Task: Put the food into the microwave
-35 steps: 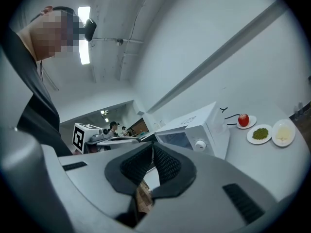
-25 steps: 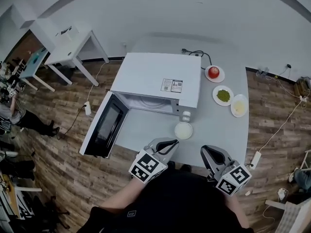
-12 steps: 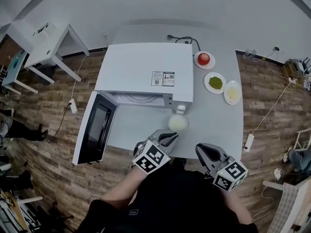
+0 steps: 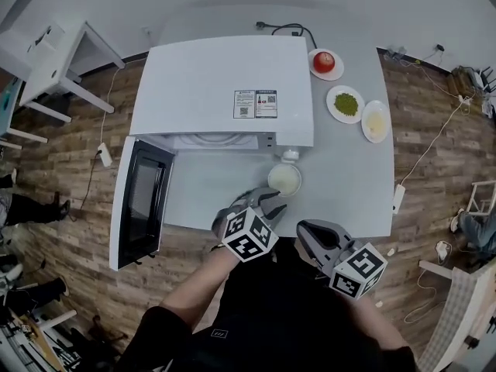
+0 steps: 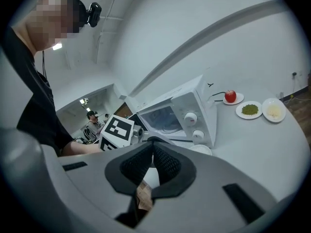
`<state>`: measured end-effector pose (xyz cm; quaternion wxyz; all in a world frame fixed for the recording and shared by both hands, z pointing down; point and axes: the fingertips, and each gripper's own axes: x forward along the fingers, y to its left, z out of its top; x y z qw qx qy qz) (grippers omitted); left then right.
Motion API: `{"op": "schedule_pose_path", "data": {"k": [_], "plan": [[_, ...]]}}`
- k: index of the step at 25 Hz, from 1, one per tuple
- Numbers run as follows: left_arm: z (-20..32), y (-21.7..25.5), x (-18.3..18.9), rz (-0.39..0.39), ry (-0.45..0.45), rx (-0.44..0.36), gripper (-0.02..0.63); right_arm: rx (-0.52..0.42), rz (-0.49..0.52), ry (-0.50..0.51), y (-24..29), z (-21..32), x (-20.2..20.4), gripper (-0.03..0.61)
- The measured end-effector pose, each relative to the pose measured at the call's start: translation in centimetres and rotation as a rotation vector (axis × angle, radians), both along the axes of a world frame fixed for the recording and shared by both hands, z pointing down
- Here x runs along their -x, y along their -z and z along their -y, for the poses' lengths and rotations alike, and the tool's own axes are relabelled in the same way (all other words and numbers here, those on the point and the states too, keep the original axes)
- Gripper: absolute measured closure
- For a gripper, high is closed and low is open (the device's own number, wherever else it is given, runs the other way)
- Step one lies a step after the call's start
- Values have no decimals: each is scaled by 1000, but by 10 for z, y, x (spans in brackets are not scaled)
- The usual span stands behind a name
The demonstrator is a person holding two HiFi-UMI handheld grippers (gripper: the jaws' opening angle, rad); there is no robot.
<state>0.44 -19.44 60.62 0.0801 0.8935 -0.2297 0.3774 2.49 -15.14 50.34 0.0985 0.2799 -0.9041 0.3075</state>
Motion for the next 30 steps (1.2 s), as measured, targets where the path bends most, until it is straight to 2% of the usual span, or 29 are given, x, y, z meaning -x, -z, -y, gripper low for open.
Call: {"op": "schedule_pose_path", "data": {"k": [4,8,17,20,27,30], "plan": [[3,-21,-5,27,-39,4,481,40,-9,-39,-16,-3,-8,560],[5,-47,-8,118,-109,-22,477,67,-12,-86,-25,-2,-16,560],[13,-77,-27,195,-190,-31,477,55,-31,-117,-21,-2,-30,560],[16,-83,-30,229,-210,-55,477,38,-31,-129,-17,2,-35,560],[12,-102,-28,365,-314,-142,477,4,-38,-149,-5,7,-42,560],[12,-103,-28,383,-328,-170,476,1,-40,-162,-3,8,-44,560]]}}
